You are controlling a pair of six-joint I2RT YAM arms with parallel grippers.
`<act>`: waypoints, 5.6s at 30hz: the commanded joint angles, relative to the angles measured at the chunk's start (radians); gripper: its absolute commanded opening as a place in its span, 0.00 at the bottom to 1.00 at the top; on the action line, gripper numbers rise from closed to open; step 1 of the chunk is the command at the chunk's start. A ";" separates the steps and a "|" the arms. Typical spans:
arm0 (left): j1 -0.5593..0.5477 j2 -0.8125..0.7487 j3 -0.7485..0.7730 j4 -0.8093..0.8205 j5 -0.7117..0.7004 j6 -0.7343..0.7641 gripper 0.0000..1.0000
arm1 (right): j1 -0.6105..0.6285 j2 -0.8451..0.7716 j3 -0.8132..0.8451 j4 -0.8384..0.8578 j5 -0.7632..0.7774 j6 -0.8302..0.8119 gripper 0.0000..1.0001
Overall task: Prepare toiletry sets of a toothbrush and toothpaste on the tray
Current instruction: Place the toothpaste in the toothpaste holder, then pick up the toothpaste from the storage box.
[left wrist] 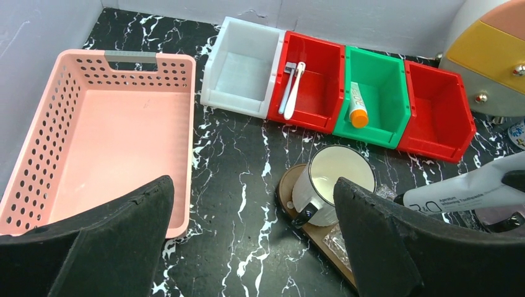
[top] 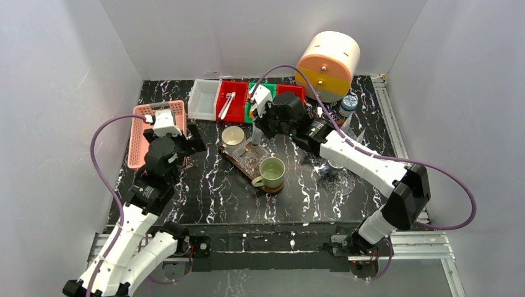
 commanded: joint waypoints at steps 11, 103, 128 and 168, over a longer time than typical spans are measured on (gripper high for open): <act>-0.001 -0.020 -0.017 -0.003 -0.044 0.016 0.98 | 0.054 0.048 0.133 -0.034 0.028 -0.058 0.01; 0.003 -0.023 -0.029 0.006 -0.028 0.020 0.98 | 0.093 0.088 0.059 0.169 0.168 0.012 0.80; 0.005 0.027 -0.031 0.007 -0.008 0.019 0.98 | -0.270 0.315 0.172 0.298 0.118 0.619 0.86; 0.010 0.083 -0.033 0.018 0.046 0.013 0.98 | -0.265 0.848 0.518 0.160 0.169 0.610 0.56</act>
